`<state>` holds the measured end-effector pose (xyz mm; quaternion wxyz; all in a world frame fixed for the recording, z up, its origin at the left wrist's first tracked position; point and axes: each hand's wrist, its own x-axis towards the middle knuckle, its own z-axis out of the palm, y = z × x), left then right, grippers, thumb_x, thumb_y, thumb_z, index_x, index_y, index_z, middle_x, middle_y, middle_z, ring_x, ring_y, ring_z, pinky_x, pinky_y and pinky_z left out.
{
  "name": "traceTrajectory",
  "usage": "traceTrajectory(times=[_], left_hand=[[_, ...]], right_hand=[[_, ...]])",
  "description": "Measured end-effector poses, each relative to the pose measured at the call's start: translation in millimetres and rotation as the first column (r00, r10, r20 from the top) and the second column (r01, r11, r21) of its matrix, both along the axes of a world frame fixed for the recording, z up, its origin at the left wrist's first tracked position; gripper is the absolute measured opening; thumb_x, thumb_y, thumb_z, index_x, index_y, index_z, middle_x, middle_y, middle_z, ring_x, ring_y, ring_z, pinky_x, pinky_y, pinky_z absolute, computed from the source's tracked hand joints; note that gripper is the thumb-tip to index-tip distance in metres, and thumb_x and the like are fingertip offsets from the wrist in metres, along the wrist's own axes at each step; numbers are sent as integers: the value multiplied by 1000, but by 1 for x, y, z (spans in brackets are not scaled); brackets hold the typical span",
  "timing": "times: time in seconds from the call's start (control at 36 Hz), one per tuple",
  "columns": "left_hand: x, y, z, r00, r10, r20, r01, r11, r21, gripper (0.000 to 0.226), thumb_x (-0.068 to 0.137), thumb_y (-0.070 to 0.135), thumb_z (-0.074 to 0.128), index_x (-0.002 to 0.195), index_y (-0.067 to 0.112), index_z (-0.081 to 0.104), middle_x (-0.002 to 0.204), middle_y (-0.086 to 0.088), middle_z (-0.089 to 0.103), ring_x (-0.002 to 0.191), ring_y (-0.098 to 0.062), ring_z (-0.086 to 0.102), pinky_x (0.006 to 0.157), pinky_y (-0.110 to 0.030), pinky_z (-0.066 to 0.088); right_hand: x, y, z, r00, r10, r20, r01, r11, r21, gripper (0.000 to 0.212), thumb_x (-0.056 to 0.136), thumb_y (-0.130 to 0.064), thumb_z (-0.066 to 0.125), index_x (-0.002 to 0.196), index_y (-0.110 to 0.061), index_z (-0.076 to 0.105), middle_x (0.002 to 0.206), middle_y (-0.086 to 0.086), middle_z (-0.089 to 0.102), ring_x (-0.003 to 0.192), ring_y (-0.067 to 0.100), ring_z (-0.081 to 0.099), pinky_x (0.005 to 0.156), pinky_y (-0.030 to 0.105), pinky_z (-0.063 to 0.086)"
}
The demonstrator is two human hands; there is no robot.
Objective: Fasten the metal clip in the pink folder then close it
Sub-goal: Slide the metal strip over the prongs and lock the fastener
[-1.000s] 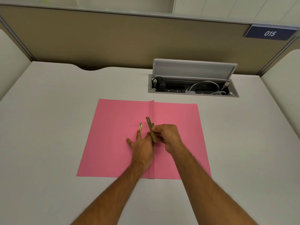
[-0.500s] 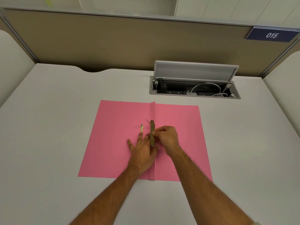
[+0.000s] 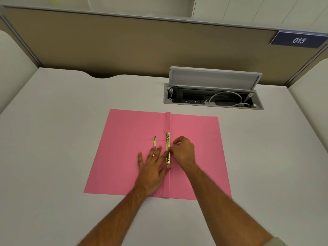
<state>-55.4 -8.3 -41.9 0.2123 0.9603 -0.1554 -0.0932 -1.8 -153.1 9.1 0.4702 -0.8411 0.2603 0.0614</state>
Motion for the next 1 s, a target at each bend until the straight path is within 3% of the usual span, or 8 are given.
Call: traceTrajectory(times=[0.08,0.19,0.39,0.53,0.64,0.83,1.0], left_hand=[[2,-2,-2,1000,21,8,-21,1000,3,56,104,56,23,158,40,20,170,9,8,157,-14,-5,119,-57,-19],[3,-5,-3,999,41,17,-42,999,18,54,104,56,23,156,41,26,169,10,13,157,-16,0,119,-59,-18],[1,-7,-5,998,49,41,-50,998,27,55,103,58,21,154,41,29,168,9,20,157,-18,6,119,-65,-13],[0,-6,-5,997,40,69,-43,998,40,55,103,56,21,155,39,31,167,7,23,157,-20,11,119,-67,-7],[-2,-6,-4,996,36,83,-42,997,64,55,103,53,23,155,38,33,168,8,20,157,-19,10,119,-68,-6],[-3,-6,-2,994,36,100,-43,997,63,53,103,51,26,153,36,37,167,7,24,156,-19,14,120,-68,-3],[-3,-7,-1,994,35,101,-41,998,50,52,103,50,27,152,35,40,167,8,24,156,-19,14,119,-69,-2]], right_hand=[[2,-1,-1,998,55,29,-54,998,-38,33,74,1,74,102,-15,66,83,4,70,66,18,67,57,31,58],[8,-1,-4,989,131,69,-126,990,-67,36,78,6,63,103,-17,74,80,6,74,68,22,71,64,36,62],[15,-2,-9,982,141,129,-134,989,-62,12,80,-10,75,91,-15,77,77,1,74,68,16,69,69,31,59],[29,-3,-8,959,239,155,-218,966,-143,16,86,-12,73,102,-13,73,85,5,73,75,19,70,70,34,60],[39,-6,-9,942,300,154,-266,942,-205,13,88,-8,68,99,-6,76,88,7,75,79,22,69,76,35,59],[51,-20,-5,946,314,80,-312,949,-45,7,92,-2,67,89,0,73,80,14,74,69,30,74,68,41,65],[58,-28,0,970,237,47,-241,963,119,8,89,8,66,84,4,71,71,14,70,47,15,67,52,30,61]])
